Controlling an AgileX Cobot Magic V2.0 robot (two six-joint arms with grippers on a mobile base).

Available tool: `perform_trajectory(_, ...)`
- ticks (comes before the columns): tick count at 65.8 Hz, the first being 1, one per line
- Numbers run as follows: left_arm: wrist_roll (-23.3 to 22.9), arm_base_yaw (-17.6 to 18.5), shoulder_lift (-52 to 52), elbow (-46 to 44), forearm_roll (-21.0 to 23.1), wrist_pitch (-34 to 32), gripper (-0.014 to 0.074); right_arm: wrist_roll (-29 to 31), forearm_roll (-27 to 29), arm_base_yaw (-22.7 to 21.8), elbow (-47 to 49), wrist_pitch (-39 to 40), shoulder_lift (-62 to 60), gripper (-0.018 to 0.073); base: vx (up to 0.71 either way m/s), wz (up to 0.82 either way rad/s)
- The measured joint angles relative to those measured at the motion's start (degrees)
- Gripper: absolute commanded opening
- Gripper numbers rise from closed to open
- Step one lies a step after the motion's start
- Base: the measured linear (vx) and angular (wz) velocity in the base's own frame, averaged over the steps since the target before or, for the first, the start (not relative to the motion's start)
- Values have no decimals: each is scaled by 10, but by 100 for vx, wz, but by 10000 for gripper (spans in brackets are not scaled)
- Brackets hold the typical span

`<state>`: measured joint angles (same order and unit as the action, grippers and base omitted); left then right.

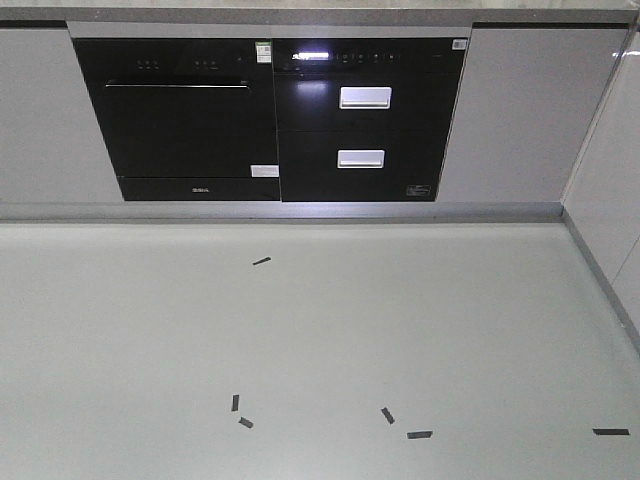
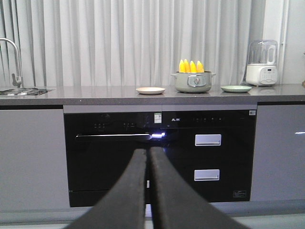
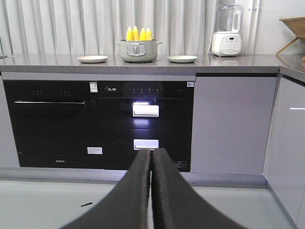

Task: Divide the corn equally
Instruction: 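Drive the base toward the counter with the pot and plates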

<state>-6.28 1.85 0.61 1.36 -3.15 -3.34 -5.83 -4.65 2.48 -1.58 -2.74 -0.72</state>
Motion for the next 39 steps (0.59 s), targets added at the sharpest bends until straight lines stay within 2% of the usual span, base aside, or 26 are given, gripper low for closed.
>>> perform_trajectory(39, 0, 0, 0, 0, 0, 0, -6, 0, 0, 0, 0, 0, 0, 0, 9, -5)
